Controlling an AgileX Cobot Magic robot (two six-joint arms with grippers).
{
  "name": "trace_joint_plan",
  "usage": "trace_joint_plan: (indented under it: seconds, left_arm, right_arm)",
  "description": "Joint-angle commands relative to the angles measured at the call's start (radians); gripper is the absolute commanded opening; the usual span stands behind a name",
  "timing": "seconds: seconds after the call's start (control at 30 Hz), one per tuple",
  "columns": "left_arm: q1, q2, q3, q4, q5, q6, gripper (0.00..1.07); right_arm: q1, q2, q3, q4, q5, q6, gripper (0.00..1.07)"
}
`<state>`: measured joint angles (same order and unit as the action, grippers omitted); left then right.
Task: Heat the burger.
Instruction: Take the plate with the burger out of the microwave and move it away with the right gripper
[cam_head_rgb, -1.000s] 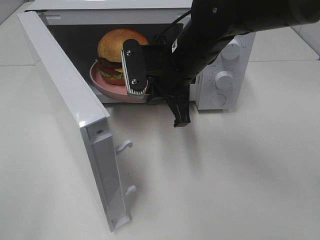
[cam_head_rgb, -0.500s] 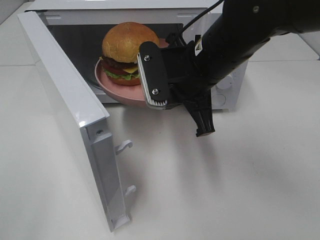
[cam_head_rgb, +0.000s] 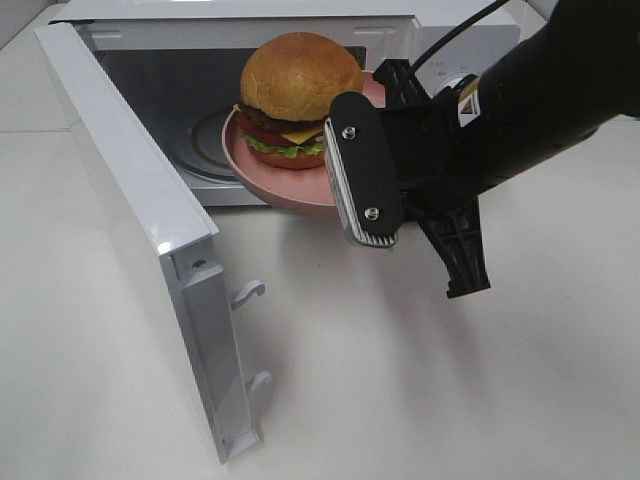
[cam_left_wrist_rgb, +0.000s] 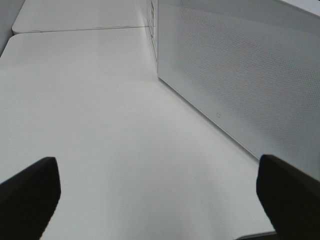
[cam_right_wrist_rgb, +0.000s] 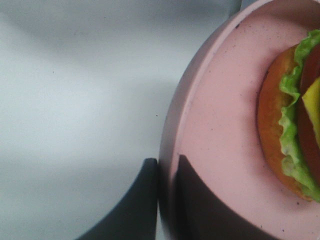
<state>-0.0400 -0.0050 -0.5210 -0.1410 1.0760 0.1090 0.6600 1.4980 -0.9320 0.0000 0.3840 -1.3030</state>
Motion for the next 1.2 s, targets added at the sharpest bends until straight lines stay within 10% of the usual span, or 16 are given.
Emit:
trace_joint_plan:
  seconds: [0.03,1.2]
  left_arm:
    - [0.002,-0.004,0.002,-0.002,-0.001,-0.002,1.02]
    - [0.002,-0.004,0.002,-0.002,-0.001,-0.002,1.02]
  right_arm:
    - [0.008,-0.071,0.031,-0.017,-0.084,0.023,0.02]
    - [0.016,-0.547,0.38,-0.184,0.003,0.212,0.03]
